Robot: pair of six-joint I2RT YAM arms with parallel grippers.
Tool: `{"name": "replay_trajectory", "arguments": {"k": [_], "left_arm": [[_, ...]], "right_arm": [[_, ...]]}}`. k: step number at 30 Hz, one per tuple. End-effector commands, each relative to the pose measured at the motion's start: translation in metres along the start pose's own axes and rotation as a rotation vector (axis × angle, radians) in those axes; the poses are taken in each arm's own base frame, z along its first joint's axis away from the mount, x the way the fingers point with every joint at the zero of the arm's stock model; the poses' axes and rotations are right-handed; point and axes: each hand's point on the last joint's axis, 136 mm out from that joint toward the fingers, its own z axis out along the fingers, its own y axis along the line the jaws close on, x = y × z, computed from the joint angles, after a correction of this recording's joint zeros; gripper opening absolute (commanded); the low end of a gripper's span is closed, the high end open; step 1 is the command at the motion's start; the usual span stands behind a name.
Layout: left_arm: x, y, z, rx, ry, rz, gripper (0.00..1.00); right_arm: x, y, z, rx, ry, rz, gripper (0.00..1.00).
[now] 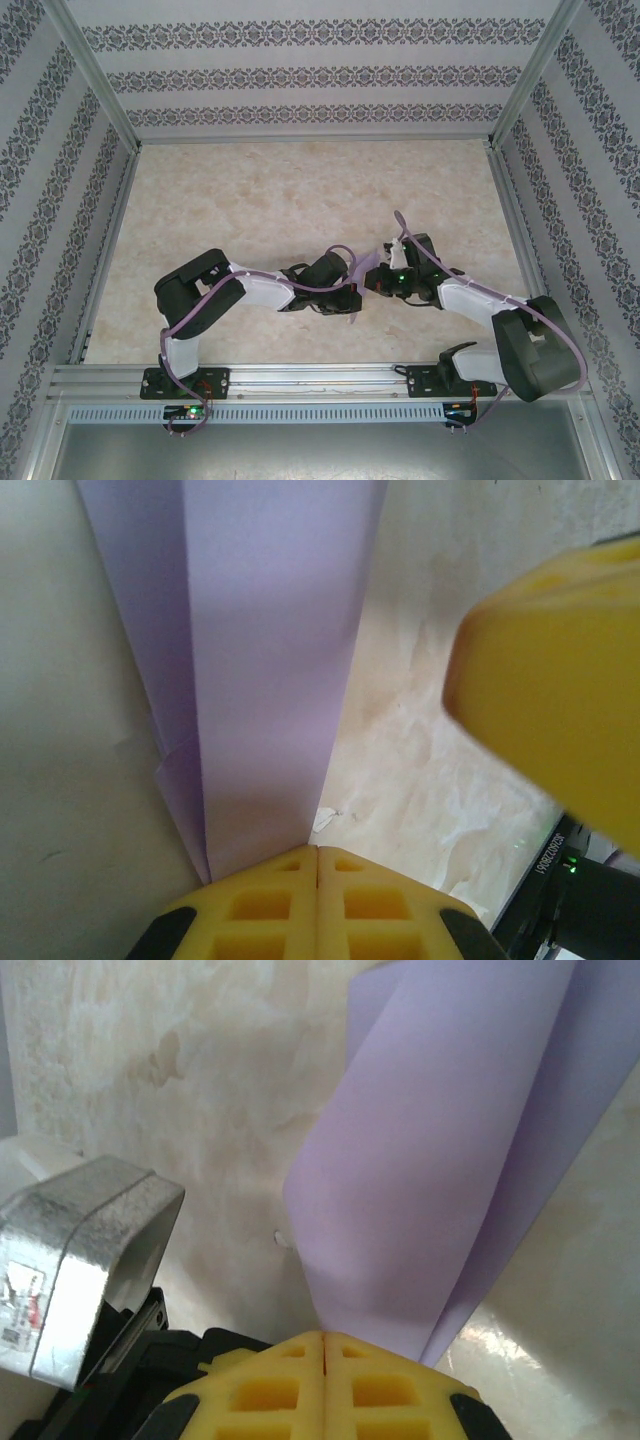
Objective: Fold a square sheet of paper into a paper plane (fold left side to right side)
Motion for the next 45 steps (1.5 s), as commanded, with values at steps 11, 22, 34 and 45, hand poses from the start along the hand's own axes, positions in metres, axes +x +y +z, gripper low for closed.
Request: {"name": "replay_trajectory", "arguments": {"k": [11, 22, 34, 45], "left_arm": [[0.038, 0.076, -0.009, -0.270, 0.092, -0.032, 0.04], [0.044, 0.088, -0.015, -0.306, 0.101, -0.040, 0.04], [0.047, 0.094, -0.015, -0.307, 0.099, -0.055, 0.04], [0.046, 0.095, -0.016, -0.302, 0.096, -0.062, 0.04]], "right_arm": [[-0.017, -0.007, 0.027, 0.031, -0.008, -0.024, 0.00], [-0.036, -0.032, 0.030, 0.095, -0.022, 0.000, 0.00], [-0.072, -0.048, 0.027, 0.137, -0.064, 0.039, 0.00], [-0.110, -0.064, 0.023, 0.166, -0.122, 0.093, 0.00]]}}
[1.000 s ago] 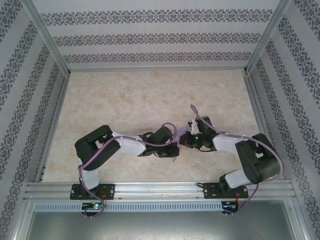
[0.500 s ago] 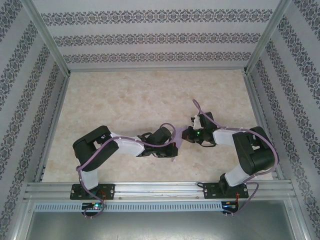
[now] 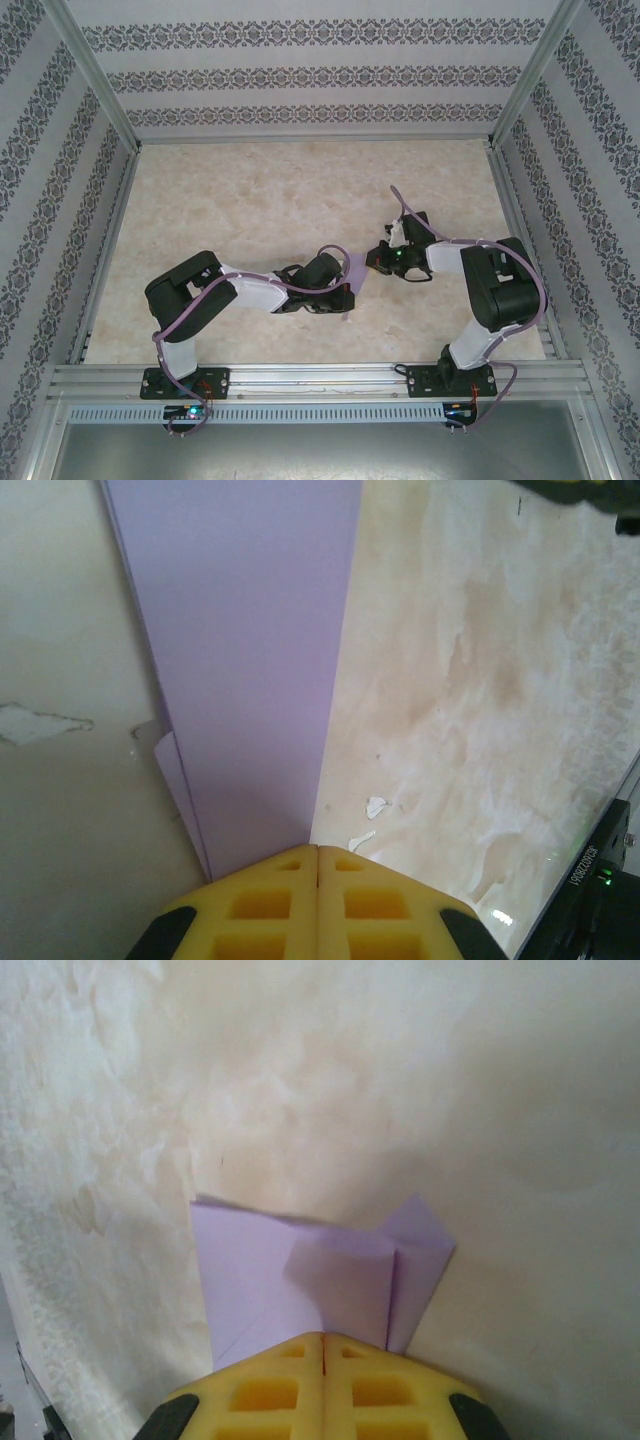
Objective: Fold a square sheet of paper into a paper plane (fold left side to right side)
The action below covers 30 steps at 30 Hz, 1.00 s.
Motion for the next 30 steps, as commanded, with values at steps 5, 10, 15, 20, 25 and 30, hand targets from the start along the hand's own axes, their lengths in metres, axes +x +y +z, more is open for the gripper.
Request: {"name": "replay_trajectory", "arguments": {"k": [5, 10, 15, 20, 25, 30], "left_arm": [[0.050, 0.078, -0.003, -0.251, 0.147, -0.080, 0.04], [0.049, 0.077, -0.002, -0.248, 0.146, -0.073, 0.04], [0.048, 0.074, -0.002, -0.236, 0.141, -0.071, 0.04], [0.044, 0.069, -0.002, -0.217, 0.126, -0.067, 0.04], [0.042, 0.065, 0.000, -0.205, 0.123, -0.063, 0.04], [0.038, 0.061, 0.000, -0.196, 0.112, -0.057, 0.04]], "right_arm": [[-0.055, -0.023, -0.005, 0.088, -0.146, -0.001, 0.00], [-0.074, -0.023, -0.007, 0.072, -0.169, 0.009, 0.00], [-0.089, -0.011, -0.012, 0.041, -0.186, -0.008, 0.00], [-0.084, 0.010, -0.034, 0.001, -0.214, -0.043, 0.00], [-0.047, 0.032, -0.053, -0.072, -0.186, -0.062, 0.00], [0.010, 0.045, -0.043, -0.118, -0.082, -0.072, 0.00]]}}
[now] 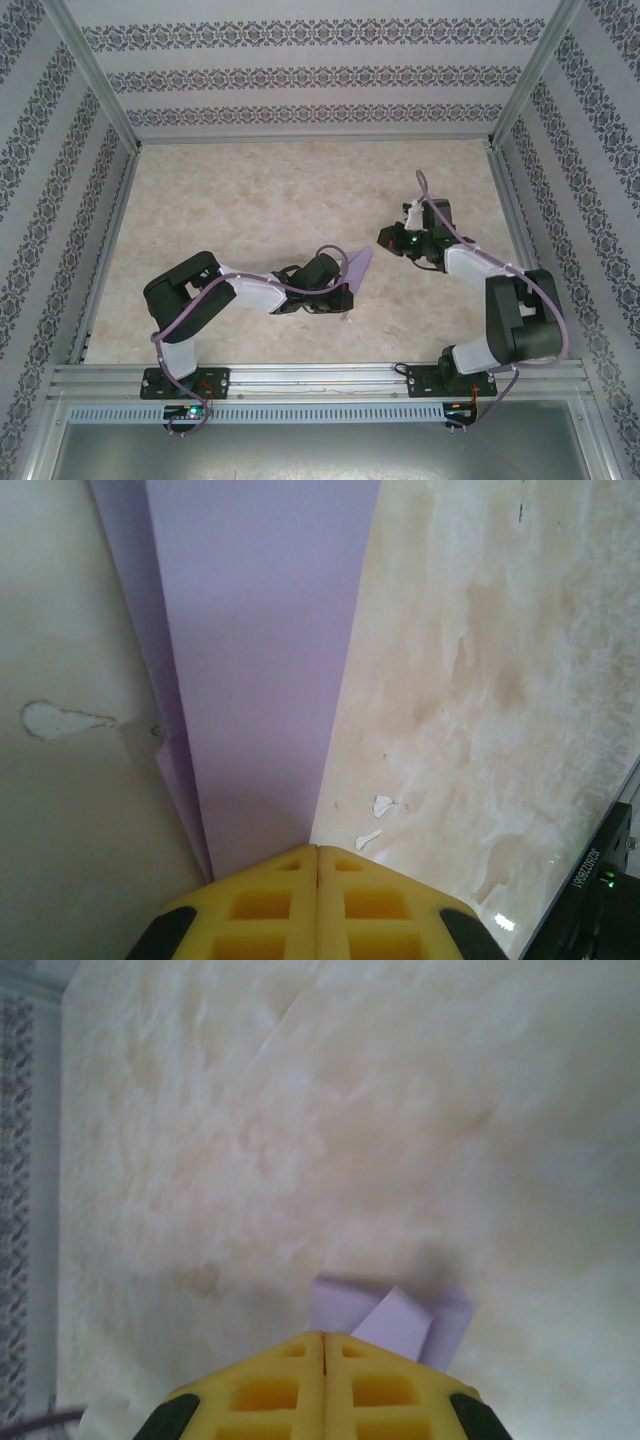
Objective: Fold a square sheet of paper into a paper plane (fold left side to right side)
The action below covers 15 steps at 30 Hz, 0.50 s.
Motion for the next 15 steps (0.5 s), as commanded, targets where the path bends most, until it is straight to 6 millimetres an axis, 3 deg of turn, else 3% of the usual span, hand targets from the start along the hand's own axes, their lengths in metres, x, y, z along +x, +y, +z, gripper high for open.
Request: {"name": "replay_trajectory", "arguments": {"k": [1, 6, 11, 15], "left_arm": [[0.039, 0.060, 0.002, -0.196, 0.126, -0.056, 0.04], [0.036, 0.057, 0.003, -0.193, 0.125, -0.051, 0.04], [0.036, 0.056, 0.003, -0.193, 0.124, -0.049, 0.04], [0.034, 0.053, 0.001, -0.185, 0.116, -0.047, 0.04]], "right_arm": [[0.045, 0.005, 0.008, -0.030, 0.117, 0.038, 0.00], [0.064, 0.008, 0.023, -0.010, 0.160, 0.012, 0.00], [0.061, 0.004, 0.042, 0.003, 0.186, 0.018, 0.00], [0.061, -0.013, 0.049, 0.061, 0.191, 0.036, 0.00]]}}
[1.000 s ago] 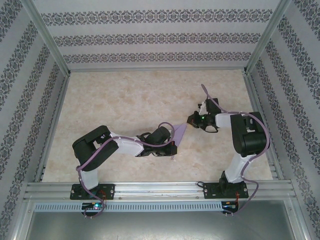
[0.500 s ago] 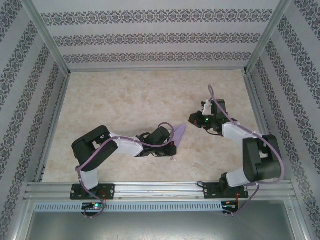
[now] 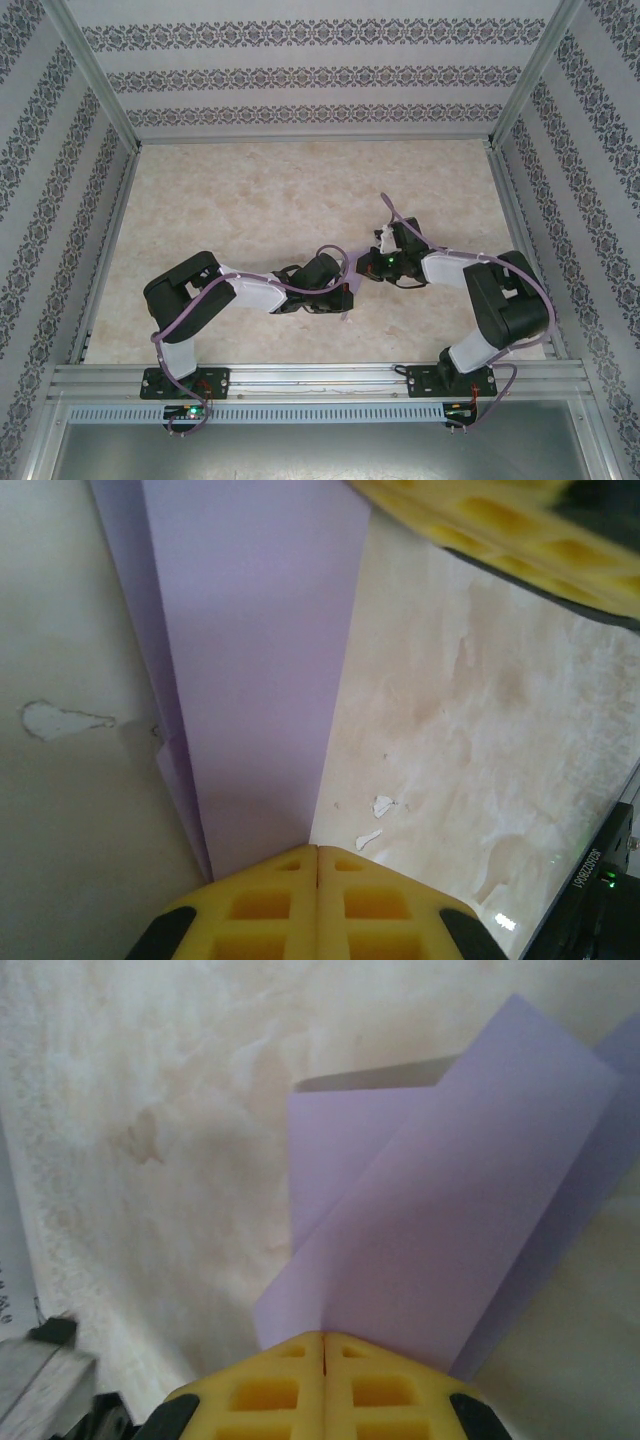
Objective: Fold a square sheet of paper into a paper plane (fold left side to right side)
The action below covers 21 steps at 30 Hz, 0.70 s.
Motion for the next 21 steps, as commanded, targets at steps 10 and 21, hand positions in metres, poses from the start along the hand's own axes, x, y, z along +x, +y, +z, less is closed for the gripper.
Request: {"name": "replay_trajectory", "arguments": {"k": [10, 21], "left_arm": [[0.008, -0.001, -0.013, -0.021, 0.065, -0.004, 0.06], [-0.012, -0.028, -0.018, 0.038, 0.057, 0.035, 0.06]], "right_arm": [[0.017, -0.045, 0.012, 0.150, 0.054, 0.054, 0.00], [0.019, -0.049, 0.013, 0.156, 0.056, 0.055, 0.00]]}}
